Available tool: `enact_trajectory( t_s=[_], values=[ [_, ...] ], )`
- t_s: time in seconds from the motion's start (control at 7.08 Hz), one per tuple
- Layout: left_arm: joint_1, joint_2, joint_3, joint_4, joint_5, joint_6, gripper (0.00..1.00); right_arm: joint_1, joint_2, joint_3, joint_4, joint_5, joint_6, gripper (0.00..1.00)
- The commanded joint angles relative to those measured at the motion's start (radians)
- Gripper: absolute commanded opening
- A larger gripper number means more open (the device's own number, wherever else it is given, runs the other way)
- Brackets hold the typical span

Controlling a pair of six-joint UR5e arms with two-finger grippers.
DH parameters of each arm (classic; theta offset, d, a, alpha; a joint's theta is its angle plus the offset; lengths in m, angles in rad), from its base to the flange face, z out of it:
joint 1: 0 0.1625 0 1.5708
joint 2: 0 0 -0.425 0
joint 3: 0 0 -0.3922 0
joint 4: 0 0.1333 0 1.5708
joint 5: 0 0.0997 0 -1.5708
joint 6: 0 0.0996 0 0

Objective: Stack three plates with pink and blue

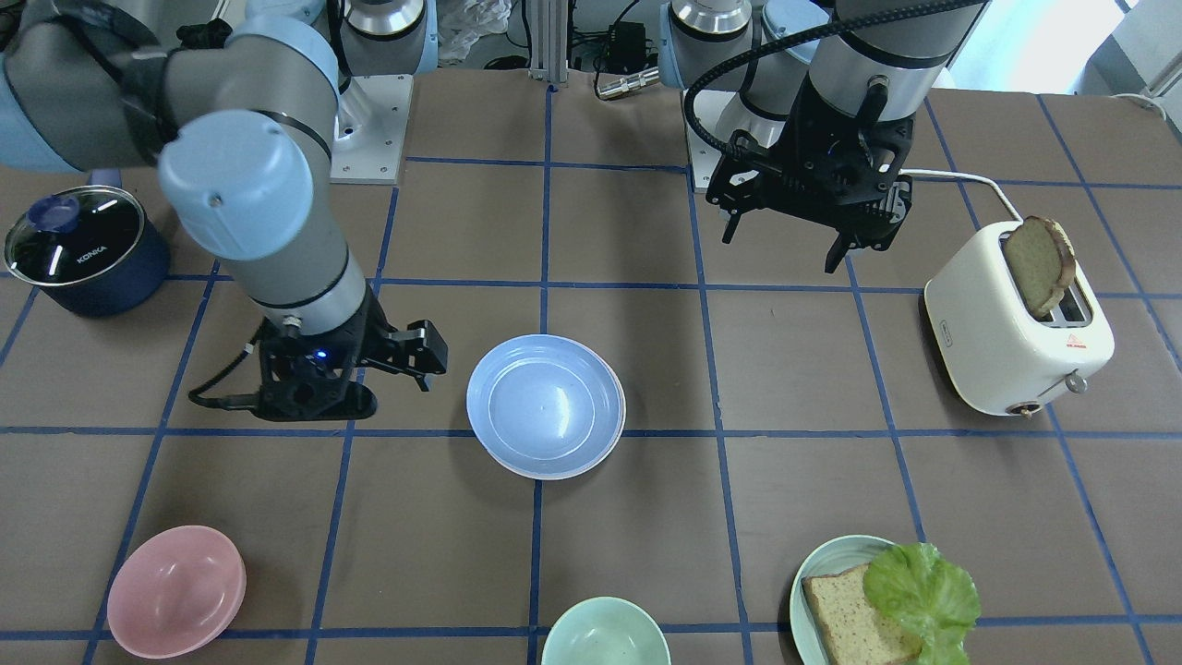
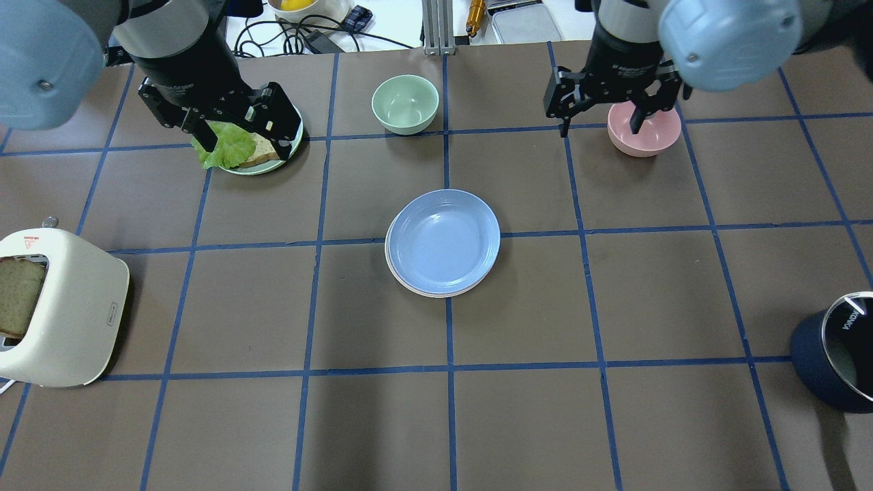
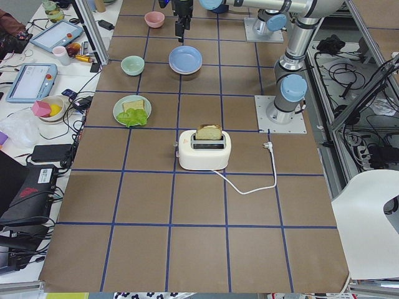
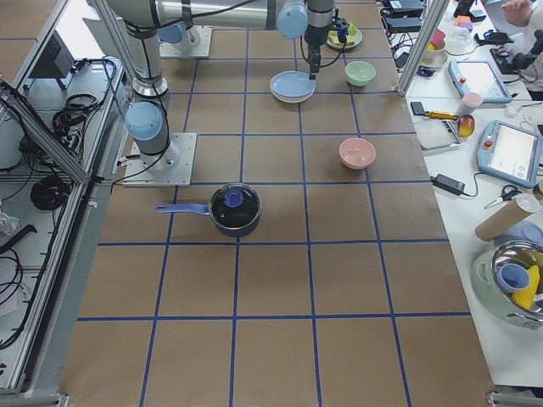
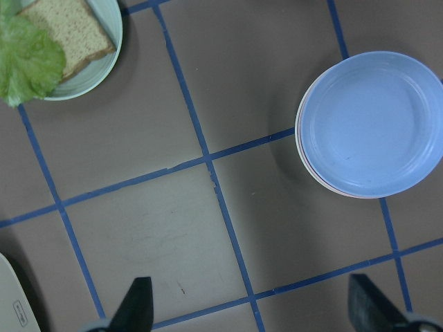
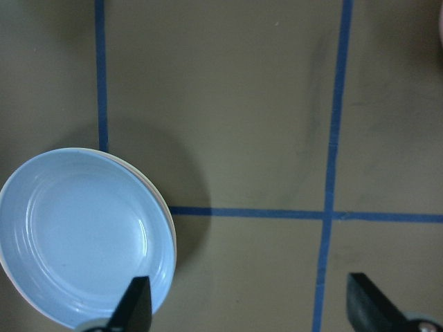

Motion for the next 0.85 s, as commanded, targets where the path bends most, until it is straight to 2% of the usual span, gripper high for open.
enact_trajectory(
  t_s=[0.0, 0.28, 0.57, 0.71],
  values=[
    [0.001, 0.037, -0.021, -0.020, -0.002, -0.109, 1.00, -0.054, -0.147, 0.063, 0.125, -0.011, -0.091, 1.00],
    [0.001, 0.065, -0.033, -0.019, -0.008, -0.111, 1.00, -0.053, -0.200, 0.118, 0.070, -0.006, -0.090, 1.00],
    [0.001, 0.071, -0.033, -0.017, 0.002, -0.099, 1.00, -0.056, -0.198, 0.062, 0.076, -0.012, -0.082, 1.00],
    [0.001, 0.074, -0.021, -0.017, 0.001, -0.097, 1.00, -0.053, -0.198, 0.066, 0.074, -0.005, -0.075, 1.00]
  ],
)
